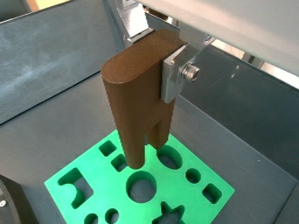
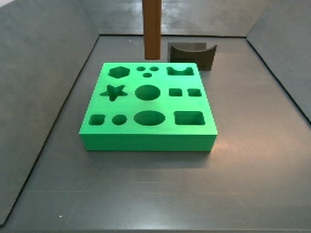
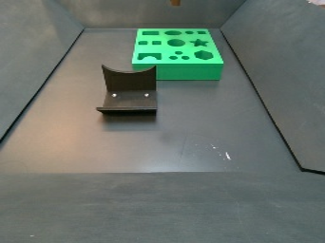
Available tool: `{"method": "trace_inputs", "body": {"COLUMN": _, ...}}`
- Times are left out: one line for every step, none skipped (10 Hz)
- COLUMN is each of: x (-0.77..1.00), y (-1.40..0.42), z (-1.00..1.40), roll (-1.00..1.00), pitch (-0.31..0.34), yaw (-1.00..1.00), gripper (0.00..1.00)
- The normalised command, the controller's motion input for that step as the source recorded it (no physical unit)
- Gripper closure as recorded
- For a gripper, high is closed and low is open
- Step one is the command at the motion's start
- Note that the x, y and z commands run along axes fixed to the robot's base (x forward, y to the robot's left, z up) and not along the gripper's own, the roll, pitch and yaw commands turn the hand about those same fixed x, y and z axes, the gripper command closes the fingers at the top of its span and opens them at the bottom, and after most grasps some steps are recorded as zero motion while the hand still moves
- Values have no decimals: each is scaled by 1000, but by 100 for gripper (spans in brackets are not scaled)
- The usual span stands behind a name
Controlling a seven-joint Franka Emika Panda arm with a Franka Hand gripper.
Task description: Insert the square-circle object.
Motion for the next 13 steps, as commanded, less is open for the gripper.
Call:
{"method": "trace_inputs", "body": {"x": 0, "y": -300, "z": -51, "roll": 130, "pitch": 0, "yaw": 0, "gripper": 100}}
{"method": "trace_inputs", "body": {"x": 0, "y": -237, "z": -211, "roll": 0, "pitch": 0, "yaw": -954, "gripper": 100}}
{"method": "trace_inputs", "body": {"x": 0, "y": -63, "z": -191, "roll": 0, "pitch": 0, "yaw": -1000, "gripper": 100}}
{"method": "trace_inputs", "body": {"x": 0, "y": -63, "z": -194, "roll": 0, "pitch": 0, "yaw": -1000, "gripper": 100}}
{"method": "trace_inputs", "body": {"x": 0, "y": -57, "z": -234, "roll": 0, "pitch": -1, "yaw": -1000, "gripper": 100}}
{"method": "trace_inputs", "body": {"x": 0, "y": -154, "z": -234, "roll": 0, "pitch": -3, "yaw": -949, "gripper": 100}}
{"method": "trace_inputs", "body": {"x": -220, "y": -337, "z": -163, "roll": 0, "pitch": 0, "yaw": -680, "gripper": 100}}
{"method": "trace_inputs", "body": {"x": -349, "y": -374, "z": -149, "roll": 0, "pitch": 0, "yaw": -569, "gripper": 100}}
{"method": "trace_inputs", "body": {"x": -280, "y": -229, "z": -74, "roll": 23, "pitch": 0, "yaw": -711, "gripper": 100}}
{"method": "trace_inputs", "body": {"x": -77, "y": 0, "z": -51, "roll": 39, "pitch": 0, "yaw": -1000, "gripper": 100}}
{"method": "trace_inputs", "body": {"x": -29, "y": 0, "z": -71, "roll": 21, "pitch": 0, "yaw": -1000, "gripper": 100}}
{"method": "trace_inputs", "body": {"x": 0, "y": 0, "z": -83, "roll": 11, "pitch": 0, "yaw": -1000, "gripper": 100}}
{"method": "trace_inputs", "body": {"x": 0, "y": 0, "z": -83, "roll": 10, "pitch": 0, "yaw": -1000, "gripper": 100}}
